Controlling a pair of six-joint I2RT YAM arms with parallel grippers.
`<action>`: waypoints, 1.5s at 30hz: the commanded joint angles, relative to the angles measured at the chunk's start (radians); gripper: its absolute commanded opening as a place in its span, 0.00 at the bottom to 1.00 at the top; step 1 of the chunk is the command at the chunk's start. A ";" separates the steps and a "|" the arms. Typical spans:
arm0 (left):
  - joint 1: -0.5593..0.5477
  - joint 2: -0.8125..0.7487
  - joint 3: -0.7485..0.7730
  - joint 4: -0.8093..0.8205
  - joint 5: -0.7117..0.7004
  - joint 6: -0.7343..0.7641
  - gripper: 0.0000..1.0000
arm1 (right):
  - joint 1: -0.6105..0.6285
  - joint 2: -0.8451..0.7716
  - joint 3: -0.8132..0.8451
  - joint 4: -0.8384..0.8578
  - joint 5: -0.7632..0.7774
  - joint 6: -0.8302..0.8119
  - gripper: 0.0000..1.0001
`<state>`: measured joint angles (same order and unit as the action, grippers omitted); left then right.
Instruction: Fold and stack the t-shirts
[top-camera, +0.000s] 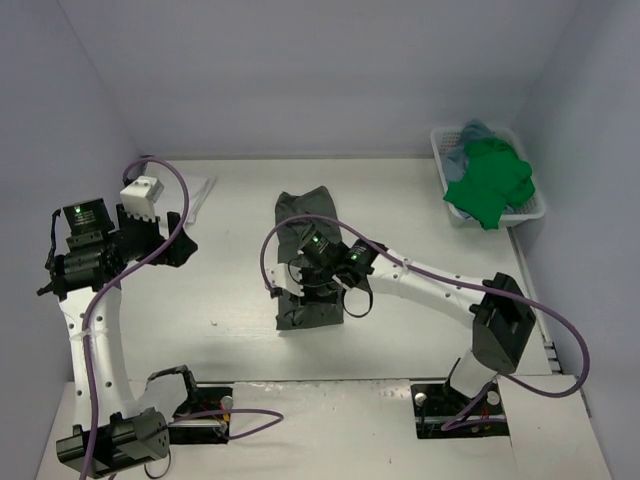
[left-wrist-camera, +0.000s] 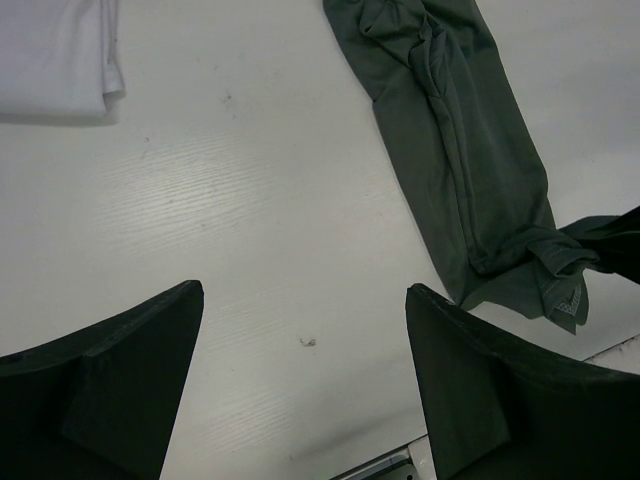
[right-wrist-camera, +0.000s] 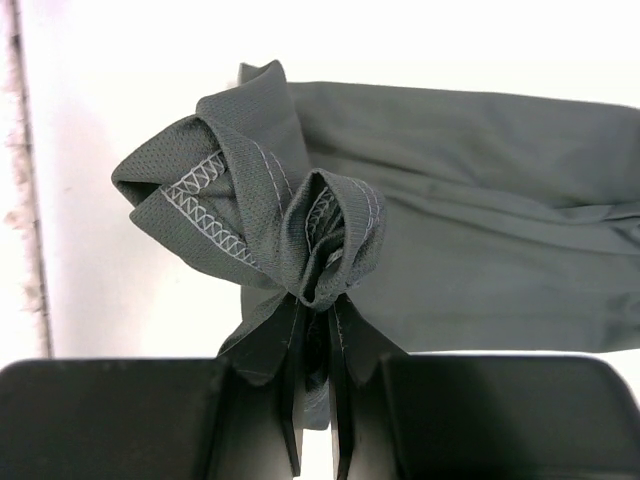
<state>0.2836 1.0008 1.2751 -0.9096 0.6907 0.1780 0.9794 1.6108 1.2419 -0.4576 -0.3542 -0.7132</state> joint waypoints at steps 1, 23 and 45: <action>0.012 -0.004 0.012 0.054 0.046 -0.008 0.77 | -0.034 0.029 0.086 -0.003 -0.049 -0.043 0.00; 0.045 0.001 -0.003 0.067 0.102 -0.026 0.77 | -0.232 0.268 0.226 0.000 -0.150 -0.137 0.00; 0.108 -0.024 -0.043 0.097 0.182 -0.063 0.77 | -0.352 0.394 0.309 0.238 -0.078 0.017 0.32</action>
<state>0.3782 0.9951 1.2194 -0.8616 0.8261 0.1265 0.6289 2.0312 1.5391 -0.3138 -0.4679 -0.7536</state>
